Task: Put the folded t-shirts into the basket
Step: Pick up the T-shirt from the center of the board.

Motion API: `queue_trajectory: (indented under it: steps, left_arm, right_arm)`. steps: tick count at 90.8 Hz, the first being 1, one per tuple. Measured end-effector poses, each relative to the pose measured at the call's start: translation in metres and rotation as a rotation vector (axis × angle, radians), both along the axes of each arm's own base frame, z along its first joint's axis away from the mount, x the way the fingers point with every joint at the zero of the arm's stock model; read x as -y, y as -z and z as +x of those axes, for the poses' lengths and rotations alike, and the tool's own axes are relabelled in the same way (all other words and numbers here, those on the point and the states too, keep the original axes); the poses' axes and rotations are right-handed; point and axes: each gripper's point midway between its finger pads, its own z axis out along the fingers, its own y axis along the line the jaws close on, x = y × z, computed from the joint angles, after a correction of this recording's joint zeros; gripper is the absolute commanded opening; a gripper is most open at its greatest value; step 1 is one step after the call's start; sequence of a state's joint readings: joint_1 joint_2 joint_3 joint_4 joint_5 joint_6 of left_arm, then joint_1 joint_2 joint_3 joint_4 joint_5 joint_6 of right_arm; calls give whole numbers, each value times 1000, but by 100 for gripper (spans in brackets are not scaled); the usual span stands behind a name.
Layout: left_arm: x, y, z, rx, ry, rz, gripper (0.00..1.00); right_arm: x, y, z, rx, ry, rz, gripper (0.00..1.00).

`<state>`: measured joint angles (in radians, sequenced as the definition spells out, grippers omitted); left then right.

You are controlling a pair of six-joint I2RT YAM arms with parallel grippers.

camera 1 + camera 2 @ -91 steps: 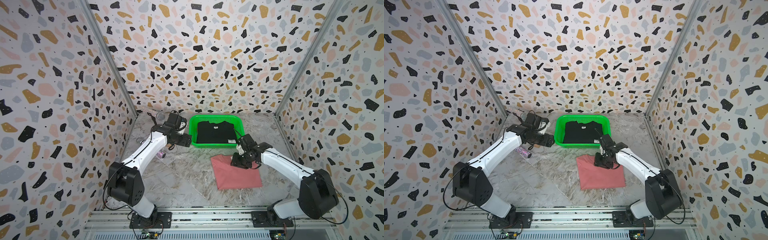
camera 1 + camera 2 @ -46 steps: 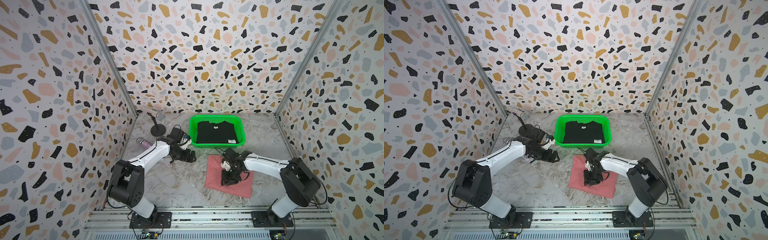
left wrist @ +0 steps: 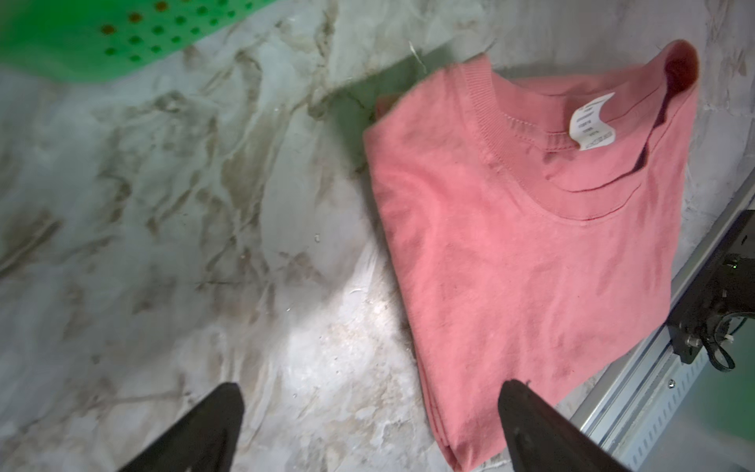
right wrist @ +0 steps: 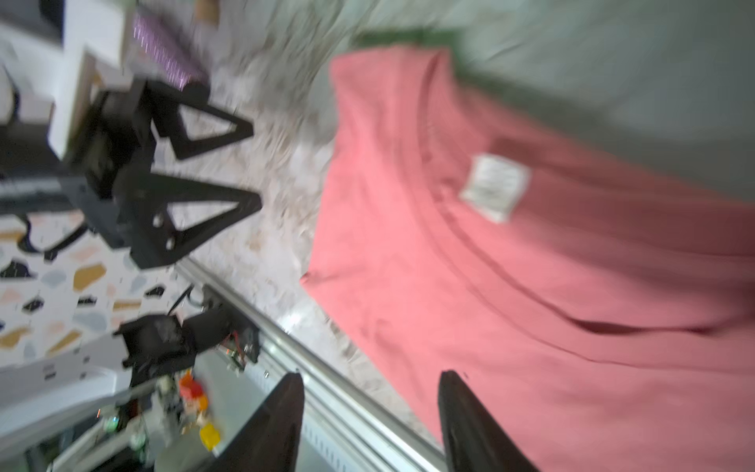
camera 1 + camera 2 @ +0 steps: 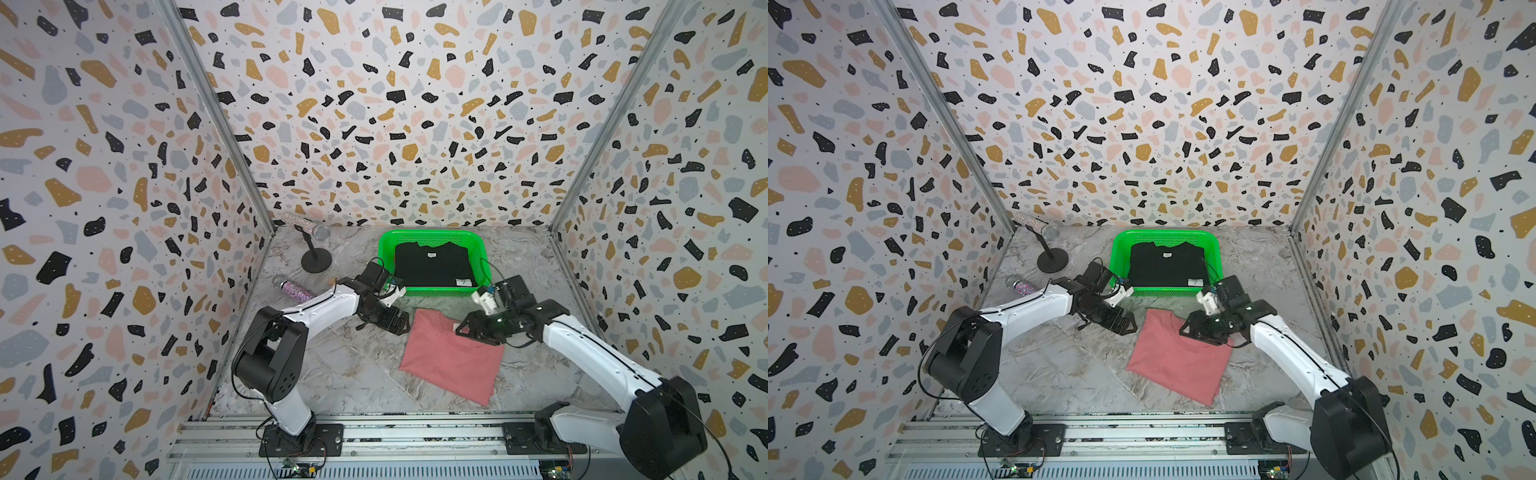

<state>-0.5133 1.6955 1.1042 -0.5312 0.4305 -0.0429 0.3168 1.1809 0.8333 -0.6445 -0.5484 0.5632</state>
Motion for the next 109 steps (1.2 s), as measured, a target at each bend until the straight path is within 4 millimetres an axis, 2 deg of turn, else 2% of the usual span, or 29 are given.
queue_trajectory:
  steps: [7, 20, 29, 34, 64, 74, 85, 94, 102, 109]
  left_arm:
    - [7, 4, -1, -4, 21, -15, 100]
    - [18, 17, -1, -23, 47, -11, 100]
    - [27, 27, 2, -24, 65, -1, 100]
    - [31, 31, 4, -19, 69, 5, 98]
    - [49, 37, 23, 11, 68, -39, 85]
    - [54, 37, 28, 15, 57, -56, 75]
    - [59, 40, 30, 3, 42, -76, 56]
    - [62, 43, 30, -17, 34, -92, 39]
    - [63, 46, 27, -35, 35, -98, 20]
    - [62, 48, 24, -57, 30, -101, 8]
  right_arm:
    - [31, 8, 3, -44, 92, -49, 69]
    - [75, 40, 4, -187, 236, -104, 68]
    - [96, 58, -1, -254, 318, -112, 65]
    - [102, 65, -3, -275, 337, -105, 62]
    - [89, 100, 0, -317, 318, 2, 51]
    - [87, 104, 9, -296, 312, 22, 41]
    - [83, 103, 16, -274, 303, 55, 32]
    - [80, 106, 12, -276, 304, 77, 28]
    - [75, 109, 3, -287, 299, 89, 29]
    - [71, 106, -3, -279, 287, 90, 33]
